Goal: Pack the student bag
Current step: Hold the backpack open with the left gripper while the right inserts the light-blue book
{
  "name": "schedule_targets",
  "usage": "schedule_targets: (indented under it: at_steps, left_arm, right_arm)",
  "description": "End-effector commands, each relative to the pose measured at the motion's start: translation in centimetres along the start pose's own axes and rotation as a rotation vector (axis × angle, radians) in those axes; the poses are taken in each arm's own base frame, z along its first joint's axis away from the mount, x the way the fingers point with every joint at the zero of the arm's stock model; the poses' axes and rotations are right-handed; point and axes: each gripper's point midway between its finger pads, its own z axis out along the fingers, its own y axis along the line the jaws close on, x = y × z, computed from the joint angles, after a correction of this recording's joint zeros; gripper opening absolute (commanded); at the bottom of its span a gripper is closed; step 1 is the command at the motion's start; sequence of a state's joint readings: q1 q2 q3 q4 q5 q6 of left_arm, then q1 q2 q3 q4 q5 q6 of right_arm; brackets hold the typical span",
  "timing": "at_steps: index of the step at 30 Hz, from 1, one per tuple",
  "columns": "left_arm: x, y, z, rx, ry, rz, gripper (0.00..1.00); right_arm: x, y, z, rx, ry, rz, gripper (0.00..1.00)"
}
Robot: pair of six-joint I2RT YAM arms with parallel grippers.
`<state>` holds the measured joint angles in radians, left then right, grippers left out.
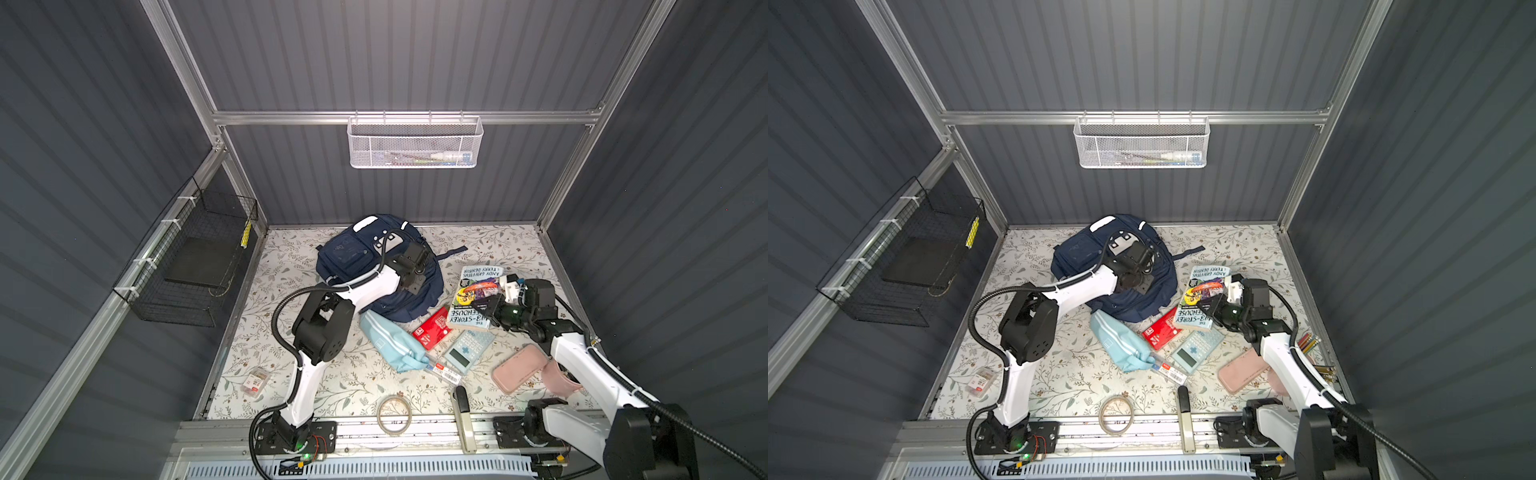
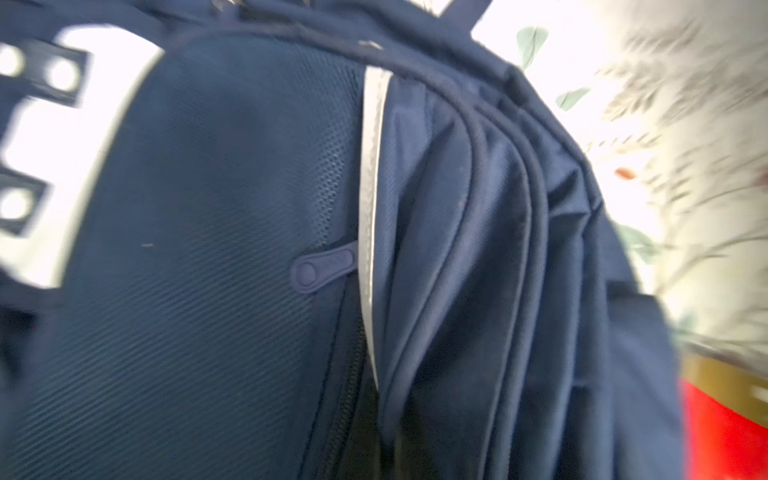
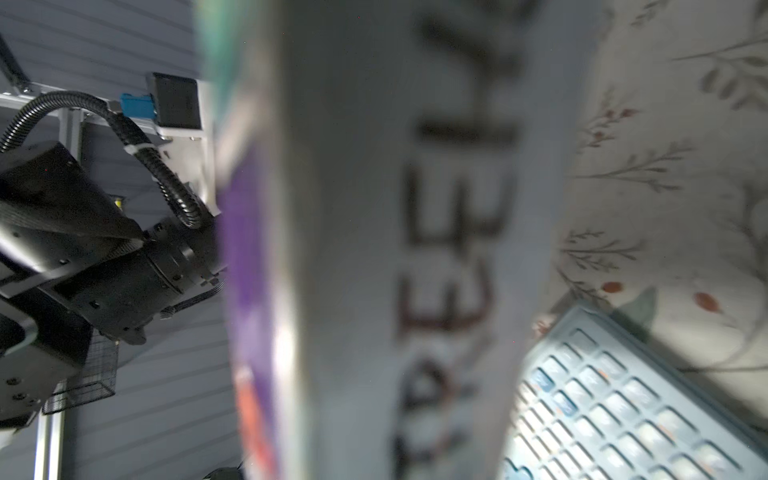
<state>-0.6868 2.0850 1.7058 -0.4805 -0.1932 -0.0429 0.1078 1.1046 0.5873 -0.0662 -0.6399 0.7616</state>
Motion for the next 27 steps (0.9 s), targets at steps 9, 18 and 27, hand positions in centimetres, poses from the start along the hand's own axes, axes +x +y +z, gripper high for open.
schedule_targets:
  at_steps: [9,18,27]
  left_arm:
    - [-8.3,4.6,-12.3,0.199,-0.209,-0.192,0.0]
    - [-9.8,5.0,-13.7,0.293,-0.242,-0.26,0.0]
    - [-10.7,4.2,-14.6,0.359,-0.265,-0.278,0.0]
  right_arm:
    - [1.0,9.3,7.5,-0.353,0.125,-0.042,0.0]
    - [-2.1,13.1,16.8,-0.456,0.215,-0.028,0.0]
    - [-3.9,11.0,25.2,-0.313,0.306,0.025,0.06]
